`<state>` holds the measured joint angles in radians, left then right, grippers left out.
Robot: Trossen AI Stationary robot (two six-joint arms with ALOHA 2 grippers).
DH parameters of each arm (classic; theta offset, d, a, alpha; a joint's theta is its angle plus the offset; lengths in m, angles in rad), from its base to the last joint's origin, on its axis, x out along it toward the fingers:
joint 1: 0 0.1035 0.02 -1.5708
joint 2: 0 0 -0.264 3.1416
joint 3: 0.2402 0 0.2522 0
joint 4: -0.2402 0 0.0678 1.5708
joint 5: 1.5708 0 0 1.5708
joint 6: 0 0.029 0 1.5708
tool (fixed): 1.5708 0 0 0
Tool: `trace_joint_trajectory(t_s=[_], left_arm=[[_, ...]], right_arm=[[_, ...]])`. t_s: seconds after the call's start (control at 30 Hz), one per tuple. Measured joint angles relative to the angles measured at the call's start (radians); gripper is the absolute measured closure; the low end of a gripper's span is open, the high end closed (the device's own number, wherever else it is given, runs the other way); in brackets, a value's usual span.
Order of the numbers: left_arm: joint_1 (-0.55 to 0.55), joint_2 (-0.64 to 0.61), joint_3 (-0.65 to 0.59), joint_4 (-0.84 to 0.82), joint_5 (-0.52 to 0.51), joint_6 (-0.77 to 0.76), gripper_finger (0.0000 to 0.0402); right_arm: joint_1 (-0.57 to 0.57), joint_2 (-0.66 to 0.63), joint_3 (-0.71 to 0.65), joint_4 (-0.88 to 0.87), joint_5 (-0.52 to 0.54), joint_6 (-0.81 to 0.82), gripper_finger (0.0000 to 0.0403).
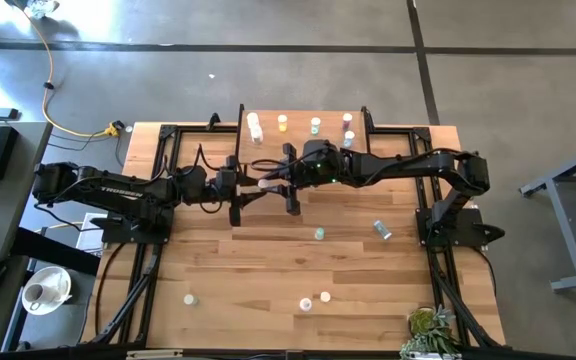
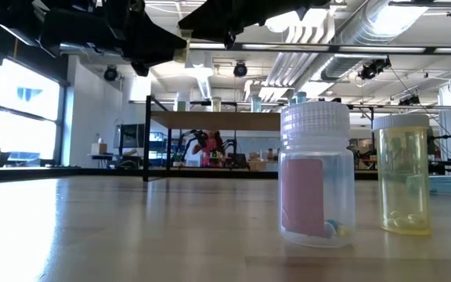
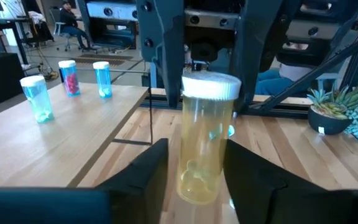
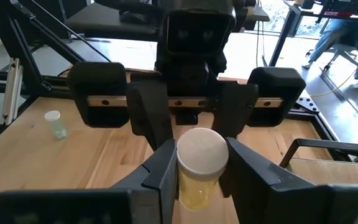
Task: Pick and place medicine bottles onto shelf by color
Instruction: Put the top yellow pill bottle on the shelf aligned with the other yellow pill bottle
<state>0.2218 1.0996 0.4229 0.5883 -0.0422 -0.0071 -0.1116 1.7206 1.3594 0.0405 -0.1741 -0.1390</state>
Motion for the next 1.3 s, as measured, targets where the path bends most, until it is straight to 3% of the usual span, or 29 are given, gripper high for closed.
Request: trace_joint_trajectory(t_s=[0.2,0.4,0.93,1.3], left_arm=[[0.0,-0.005,0.0,0.0,-0.001,-0.004,0.0202],[0.0,-0.037,0.0,-0.001,-0.015,-0.042,0.0175],[0.0,-0.156,0.0,-0.111,-0.022,-0.027,0.0173],[0.0,-0.156,0.0,-0.121,-0.022,-0.027,0.0172]], right_arm=[[-0.012,0.0,0.0,-0.002,0.0,0.0,0.0299],[-0.037,-0.005,0.0,-0.001,0.001,0.004,0.0299],[-0.171,-0.027,0.001,0.003,0.077,0.01,0.0299],[-0.304,0.01,0.002,0.033,0.114,0.153,0.0299]])
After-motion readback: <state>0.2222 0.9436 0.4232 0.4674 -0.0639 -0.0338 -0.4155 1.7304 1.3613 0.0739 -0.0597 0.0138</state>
